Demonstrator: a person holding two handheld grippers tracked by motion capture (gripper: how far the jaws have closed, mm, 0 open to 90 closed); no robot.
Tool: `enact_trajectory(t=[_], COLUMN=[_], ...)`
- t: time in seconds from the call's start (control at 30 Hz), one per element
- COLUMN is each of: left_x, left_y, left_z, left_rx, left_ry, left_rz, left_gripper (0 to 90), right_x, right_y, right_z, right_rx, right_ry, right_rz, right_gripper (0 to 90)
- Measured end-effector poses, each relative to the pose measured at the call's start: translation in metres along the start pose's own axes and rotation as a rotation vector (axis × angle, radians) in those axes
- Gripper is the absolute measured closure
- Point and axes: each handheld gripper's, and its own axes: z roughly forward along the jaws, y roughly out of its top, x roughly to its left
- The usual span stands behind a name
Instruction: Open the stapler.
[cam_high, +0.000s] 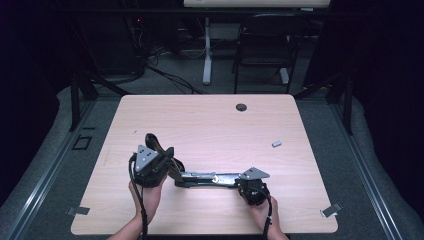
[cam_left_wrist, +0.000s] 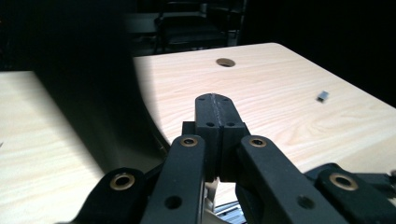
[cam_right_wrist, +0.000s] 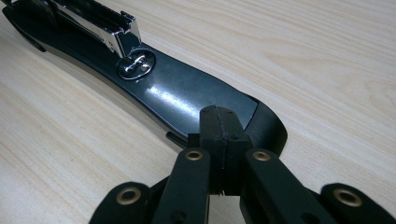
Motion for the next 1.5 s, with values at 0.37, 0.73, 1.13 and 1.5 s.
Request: enact_trajectory(t=[0.37,0.73,1.13,1.5], left_x=[0.018,0.01,0.004,-0.006], left_y=[-0.007,-0.002,-0.003,-0.006], left_z=[0.007,0.006,0.021,0.029], left_rx=[0.059,0.079,0.178,0.29], left_ry=[0.001,-0.025,-0.16,-0.237], left_rz=[-0.106,-0.009,0.058,0.125], left_gripper=[90.0,87.0,66.2,44.4], right_x=[0.001,-0.001,-0.01,-0.017], right_y=[0.0,0.003,0.01,0.018], right_z=[0.0,0.001,0.001,0.0], right_rx=[0.002,0.013,0.075,0.144], right_ry=[-0.006,0.019,0.062,0.097], right_rz=[-0.013,0.0,0.009,0.002], right_gripper=[90.0,90.0,88.8,77.4])
